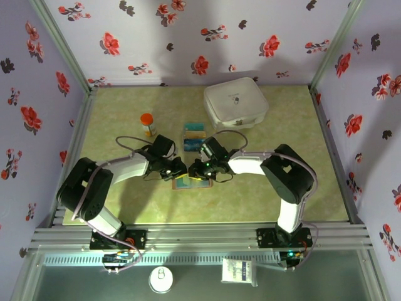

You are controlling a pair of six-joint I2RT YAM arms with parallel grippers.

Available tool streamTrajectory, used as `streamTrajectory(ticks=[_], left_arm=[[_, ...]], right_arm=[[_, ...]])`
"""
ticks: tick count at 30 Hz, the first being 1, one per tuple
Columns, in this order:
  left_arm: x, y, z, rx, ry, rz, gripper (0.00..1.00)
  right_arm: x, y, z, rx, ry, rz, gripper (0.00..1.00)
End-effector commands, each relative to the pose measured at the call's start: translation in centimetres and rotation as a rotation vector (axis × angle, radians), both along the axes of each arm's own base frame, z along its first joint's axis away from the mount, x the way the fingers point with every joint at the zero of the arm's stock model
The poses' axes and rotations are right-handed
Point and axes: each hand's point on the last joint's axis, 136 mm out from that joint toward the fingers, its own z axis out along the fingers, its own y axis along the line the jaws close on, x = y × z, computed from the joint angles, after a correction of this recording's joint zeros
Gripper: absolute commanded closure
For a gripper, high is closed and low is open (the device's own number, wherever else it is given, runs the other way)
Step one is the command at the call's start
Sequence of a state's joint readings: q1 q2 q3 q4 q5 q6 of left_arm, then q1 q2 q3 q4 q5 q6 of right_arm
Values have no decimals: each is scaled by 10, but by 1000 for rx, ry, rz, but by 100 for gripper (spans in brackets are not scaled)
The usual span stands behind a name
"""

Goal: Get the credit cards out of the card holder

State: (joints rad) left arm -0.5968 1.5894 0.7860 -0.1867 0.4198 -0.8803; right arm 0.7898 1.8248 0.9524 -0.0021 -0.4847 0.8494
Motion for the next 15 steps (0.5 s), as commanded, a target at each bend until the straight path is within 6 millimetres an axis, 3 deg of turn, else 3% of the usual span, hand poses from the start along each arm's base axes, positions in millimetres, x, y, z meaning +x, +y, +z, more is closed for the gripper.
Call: streamTrajectory(ticks=[1,10,15], left_arm=[[4,-10,15,-35,-20,-7,86],[1,-26,23,-42,-25,-38,85],[0,-43,22,-42,-23,-66,78]], right_arm=[[6,-9,25,-10,-62,-27,75],[19,-61,54,-117,-161,-124,74],[22,-87,64,-141,-191,-171,73]])
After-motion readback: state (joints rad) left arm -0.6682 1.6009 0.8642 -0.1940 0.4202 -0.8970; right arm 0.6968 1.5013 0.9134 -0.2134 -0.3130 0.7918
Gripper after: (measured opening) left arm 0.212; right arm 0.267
